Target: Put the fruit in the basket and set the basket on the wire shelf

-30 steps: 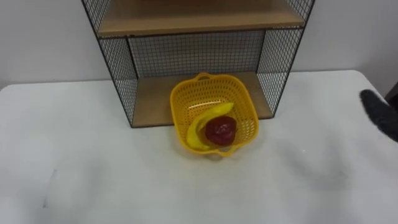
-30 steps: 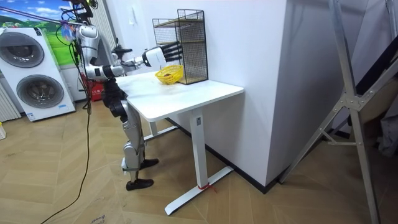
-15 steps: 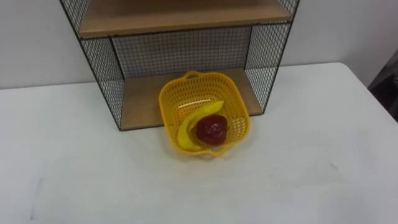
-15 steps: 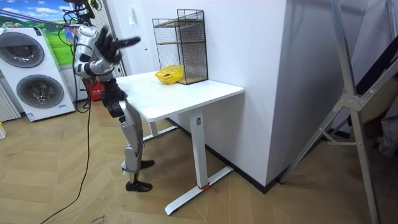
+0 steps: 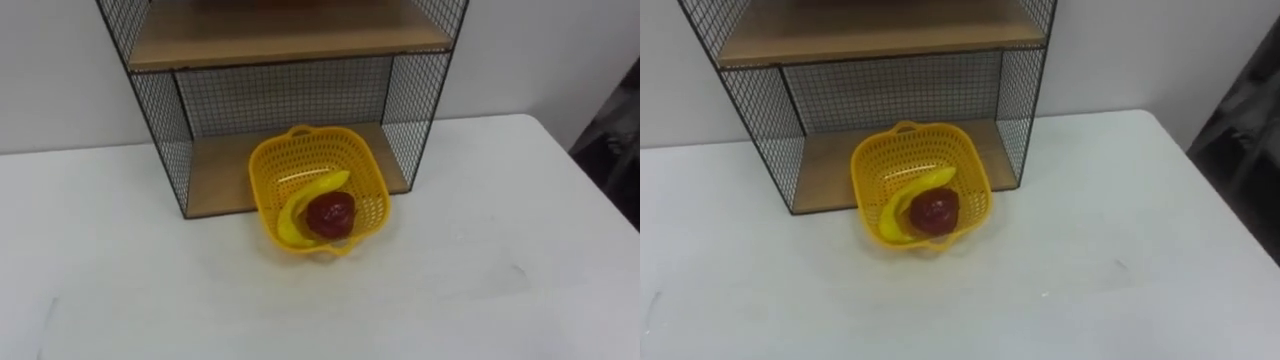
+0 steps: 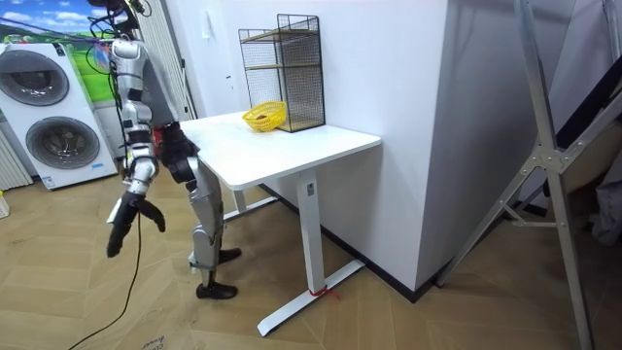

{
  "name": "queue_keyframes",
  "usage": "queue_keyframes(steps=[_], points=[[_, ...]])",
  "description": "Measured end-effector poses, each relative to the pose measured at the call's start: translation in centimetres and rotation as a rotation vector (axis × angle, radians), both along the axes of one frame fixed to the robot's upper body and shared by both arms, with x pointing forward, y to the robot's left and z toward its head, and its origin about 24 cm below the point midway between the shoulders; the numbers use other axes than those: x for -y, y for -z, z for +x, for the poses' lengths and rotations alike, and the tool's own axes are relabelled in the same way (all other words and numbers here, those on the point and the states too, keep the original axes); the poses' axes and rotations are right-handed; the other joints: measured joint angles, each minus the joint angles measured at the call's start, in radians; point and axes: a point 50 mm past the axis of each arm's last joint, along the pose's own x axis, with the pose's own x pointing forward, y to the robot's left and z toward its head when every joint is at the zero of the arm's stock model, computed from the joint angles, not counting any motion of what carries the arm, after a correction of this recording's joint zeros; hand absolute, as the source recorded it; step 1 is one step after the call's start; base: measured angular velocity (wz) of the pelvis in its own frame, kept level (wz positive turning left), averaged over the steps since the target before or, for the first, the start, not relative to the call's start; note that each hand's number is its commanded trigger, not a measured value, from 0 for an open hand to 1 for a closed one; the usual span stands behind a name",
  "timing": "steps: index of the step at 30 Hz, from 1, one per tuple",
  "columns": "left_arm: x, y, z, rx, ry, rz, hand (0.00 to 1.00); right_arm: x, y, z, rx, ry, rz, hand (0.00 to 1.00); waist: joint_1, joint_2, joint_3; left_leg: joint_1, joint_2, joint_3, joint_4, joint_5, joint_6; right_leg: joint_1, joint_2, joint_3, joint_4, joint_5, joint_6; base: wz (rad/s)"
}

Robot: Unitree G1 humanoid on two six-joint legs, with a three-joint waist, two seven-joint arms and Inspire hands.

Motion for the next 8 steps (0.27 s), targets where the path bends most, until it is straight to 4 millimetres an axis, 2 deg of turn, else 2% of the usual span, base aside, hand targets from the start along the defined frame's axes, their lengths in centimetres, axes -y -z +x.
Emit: queue_keyframes(steps=[1,2,3,4,5,6,7,8], points=[[0.1,0.6,1.1,0.016,0.151,-0.091,0.00,-0.4,0.3,0.2,-0.017,-0.124,0.082,0.00,-0.006,-0.004,-0.0006,0.001,-0.006,0.002,-0.012,0.006,-0.008,-0.003,0.024,0.084,-0.006,-0.003,-0.004,0.60],[0.1,1.0,1.7,0.025,0.228,-0.133,0.00,-0.5,0.3,0.1,-0.031,-0.193,0.120,0.00,-0.007,-0.006,-0.0011,0.003,-0.010,0.004,-0.020,0.012,-0.018,-0.006,0.024,0.103,-0.009,-0.008,-0.010,0.60],[0.3,1.5,2.8,0.035,0.361,-0.207,0.00,-0.4,0.4,0.3,-0.056,-0.338,0.187,0.00,-0.006,-0.009,-0.0051,0.014,-0.018,0.017,-0.022,0.034,-0.034,-0.020,0.016,0.114,-0.006,-0.025,-0.029,0.28],[0.8,2.0,3.6,0.045,0.465,-0.282,0.00,0.2,0.6,1.3,-0.069,-0.483,0.241,0.00,0.007,0.002,-0.0024,0.009,-0.007,0.032,-0.002,0.037,-0.040,-0.026,0.016,0.112,0.002,-0.026,-0.029,0.00],[0.9,2.1,3.7,0.047,0.503,-0.318,0.00,0.5,0.6,1.6,-0.076,-0.538,0.262,0.00,0.012,0.007,-0.0013,0.008,-0.002,0.035,0.012,0.035,-0.038,-0.023,0.016,0.105,0.003,-0.026,-0.031,-0.34],[1.1,2.3,3.9,0.038,0.565,-0.382,0.00,0.7,0.9,2.9,-0.065,-0.635,0.299,0.00,0.014,0.010,-0.0002,0.012,0.009,0.037,0.038,0.025,-0.021,-0.007,0.012,0.079,0.003,-0.025,-0.031,-0.39],[1.2,2.4,4.0,0.024,0.618,-0.439,0.00,0.8,1.1,3.7,-0.053,-0.716,0.336,0.00,0.021,0.008,0.0006,0.017,0.016,0.036,0.054,0.003,0.007,0.016,0.012,0.069,0.007,-0.026,-0.029,-0.28],[1.2,2.5,4.1,0.018,0.642,-0.462,0.00,0.7,1.3,4.3,-0.040,-0.747,0.348,0.00,0.022,0.006,0.0030,0.018,0.016,0.028,0.058,-0.003,0.010,0.022,0.016,0.070,0.008,-0.027,-0.027,-0.12]])
